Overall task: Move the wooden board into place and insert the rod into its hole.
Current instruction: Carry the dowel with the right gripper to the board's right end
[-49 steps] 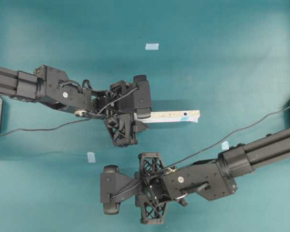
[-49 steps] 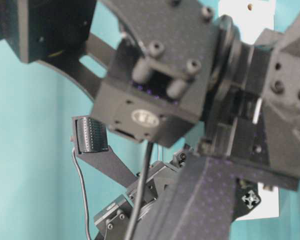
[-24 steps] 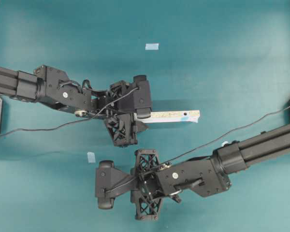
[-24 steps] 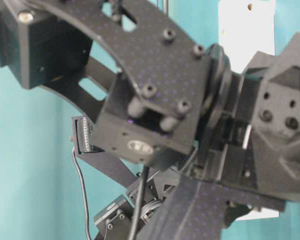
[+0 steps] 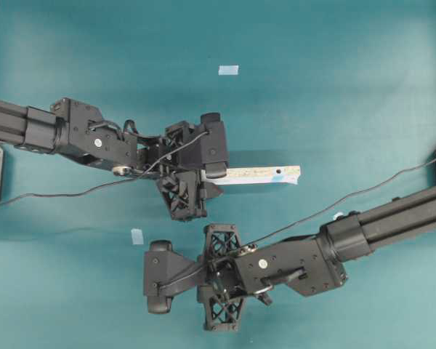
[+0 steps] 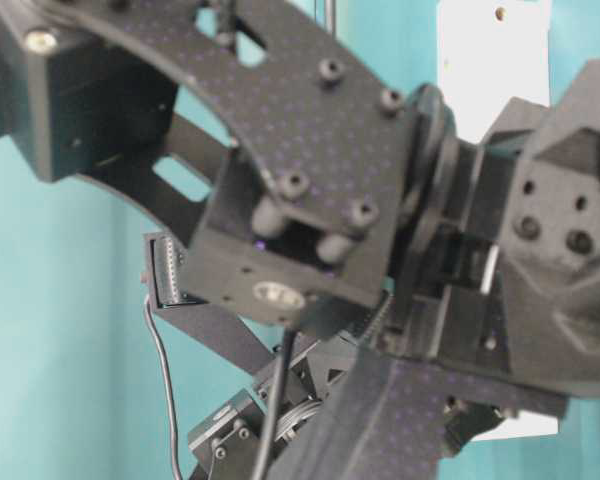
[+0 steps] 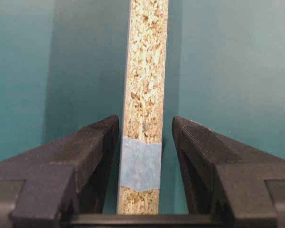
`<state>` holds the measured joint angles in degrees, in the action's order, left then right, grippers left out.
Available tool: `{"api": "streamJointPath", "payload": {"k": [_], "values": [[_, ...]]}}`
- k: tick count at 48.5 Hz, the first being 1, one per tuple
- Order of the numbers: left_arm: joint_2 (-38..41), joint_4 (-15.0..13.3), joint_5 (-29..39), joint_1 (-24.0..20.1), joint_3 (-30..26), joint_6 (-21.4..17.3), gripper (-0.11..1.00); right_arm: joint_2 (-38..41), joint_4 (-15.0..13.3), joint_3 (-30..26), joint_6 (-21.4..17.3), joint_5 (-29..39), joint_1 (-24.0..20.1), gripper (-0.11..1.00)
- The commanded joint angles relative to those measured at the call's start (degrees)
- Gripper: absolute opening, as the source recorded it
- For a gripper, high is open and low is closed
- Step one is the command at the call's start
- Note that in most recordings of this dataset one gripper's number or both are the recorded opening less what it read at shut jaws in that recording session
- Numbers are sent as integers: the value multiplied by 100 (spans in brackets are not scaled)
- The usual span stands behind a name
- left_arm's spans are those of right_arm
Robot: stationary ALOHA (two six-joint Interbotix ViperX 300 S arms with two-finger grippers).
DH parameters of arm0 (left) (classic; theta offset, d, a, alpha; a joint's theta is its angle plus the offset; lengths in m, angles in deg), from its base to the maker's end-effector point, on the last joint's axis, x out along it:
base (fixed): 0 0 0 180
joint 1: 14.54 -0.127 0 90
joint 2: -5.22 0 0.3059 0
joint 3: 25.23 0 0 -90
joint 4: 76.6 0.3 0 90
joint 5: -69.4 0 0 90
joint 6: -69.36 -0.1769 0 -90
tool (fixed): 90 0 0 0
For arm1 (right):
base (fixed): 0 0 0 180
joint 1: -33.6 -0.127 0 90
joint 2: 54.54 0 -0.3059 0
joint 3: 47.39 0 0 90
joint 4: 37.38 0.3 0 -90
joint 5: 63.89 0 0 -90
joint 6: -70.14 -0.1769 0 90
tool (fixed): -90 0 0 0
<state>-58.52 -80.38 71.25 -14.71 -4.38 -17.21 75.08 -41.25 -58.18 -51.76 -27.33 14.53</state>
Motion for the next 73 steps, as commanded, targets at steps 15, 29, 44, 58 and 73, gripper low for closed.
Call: {"api": "streamJointPath", "payload": {"k": [15,29,44,58,73], "values": [[-149,0,-44,9,-44,53,48,-439,-396,-88,79,-9,-18,9],[-149,0,-44,18,-35,53,48,-1134,-844,193,88,-299,264,9],[-141,0,-44,9,-35,53,48,-2083,-844,1274,35,-1521,422,9],[-141,0,-44,9,-18,53,48,-2918,-844,2338,18,-2426,510,9],[-141,0,-44,9,44,53,47,-3938,-861,3155,26,-2558,1028,9]]}}
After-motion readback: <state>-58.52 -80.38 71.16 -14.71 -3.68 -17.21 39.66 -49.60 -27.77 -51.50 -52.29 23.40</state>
